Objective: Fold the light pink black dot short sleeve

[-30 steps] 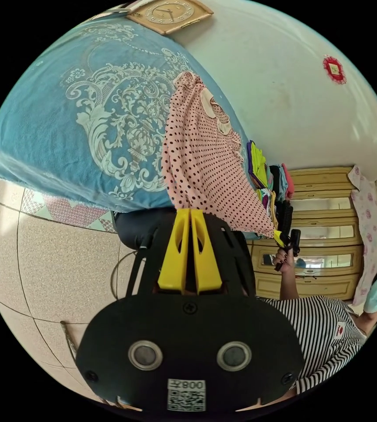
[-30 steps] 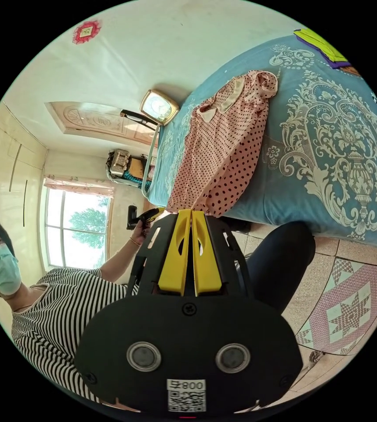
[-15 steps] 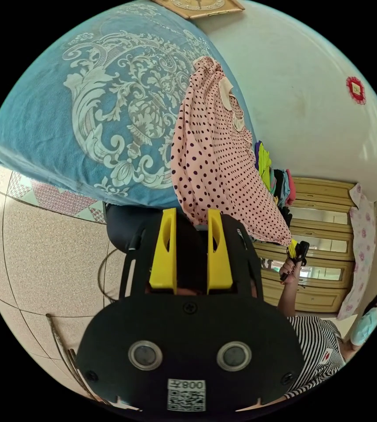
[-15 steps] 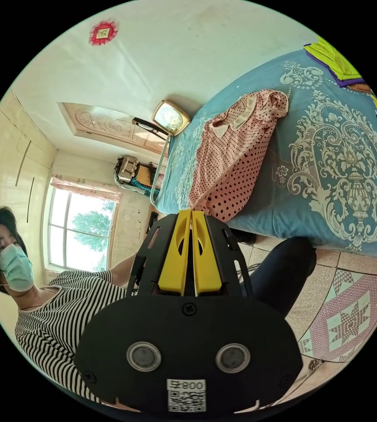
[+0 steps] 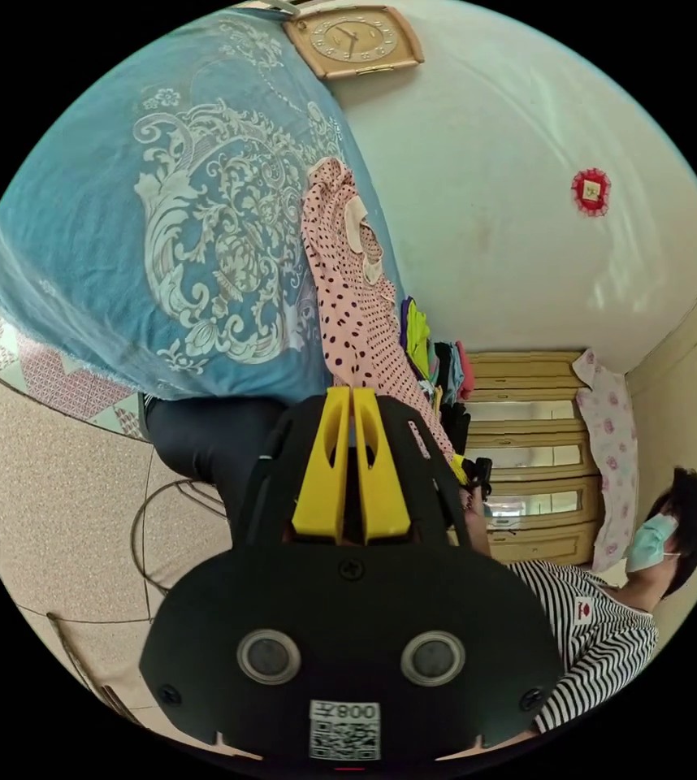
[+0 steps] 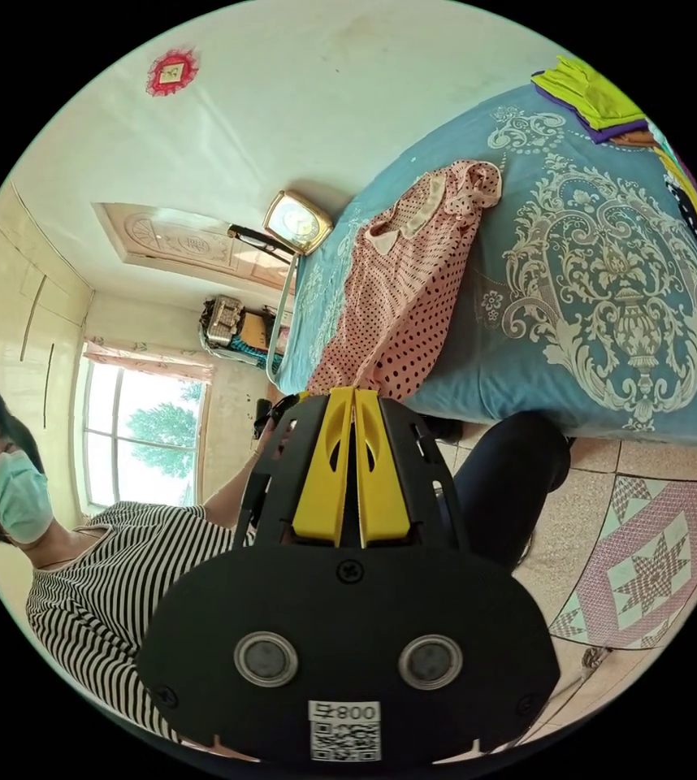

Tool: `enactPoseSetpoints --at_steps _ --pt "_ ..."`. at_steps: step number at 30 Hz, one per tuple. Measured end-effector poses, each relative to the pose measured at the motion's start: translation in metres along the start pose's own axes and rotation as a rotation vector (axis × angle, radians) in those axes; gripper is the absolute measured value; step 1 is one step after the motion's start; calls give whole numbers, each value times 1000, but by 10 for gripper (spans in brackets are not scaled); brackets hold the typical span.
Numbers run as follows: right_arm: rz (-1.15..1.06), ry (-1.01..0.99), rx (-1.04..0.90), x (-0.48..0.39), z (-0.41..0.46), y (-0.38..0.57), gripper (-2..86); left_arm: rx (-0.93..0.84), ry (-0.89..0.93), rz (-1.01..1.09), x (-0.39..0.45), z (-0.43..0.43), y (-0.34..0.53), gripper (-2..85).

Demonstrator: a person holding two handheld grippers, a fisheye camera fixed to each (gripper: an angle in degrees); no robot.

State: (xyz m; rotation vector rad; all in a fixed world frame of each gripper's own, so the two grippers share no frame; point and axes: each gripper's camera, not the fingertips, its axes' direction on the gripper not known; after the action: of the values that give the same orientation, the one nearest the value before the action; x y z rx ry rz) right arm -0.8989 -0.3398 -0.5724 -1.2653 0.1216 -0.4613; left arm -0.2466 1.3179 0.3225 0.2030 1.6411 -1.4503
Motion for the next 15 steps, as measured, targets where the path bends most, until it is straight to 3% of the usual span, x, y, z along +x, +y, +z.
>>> enactPoseSetpoints --at_steps 9,15 --pt "193 -22 -52 71 8 33 0 -30 -52 -54 -2 -33 21 4" --pt "268 -28 -82 105 14 20 0 -45 -70 -44 19 -20 -23 3"
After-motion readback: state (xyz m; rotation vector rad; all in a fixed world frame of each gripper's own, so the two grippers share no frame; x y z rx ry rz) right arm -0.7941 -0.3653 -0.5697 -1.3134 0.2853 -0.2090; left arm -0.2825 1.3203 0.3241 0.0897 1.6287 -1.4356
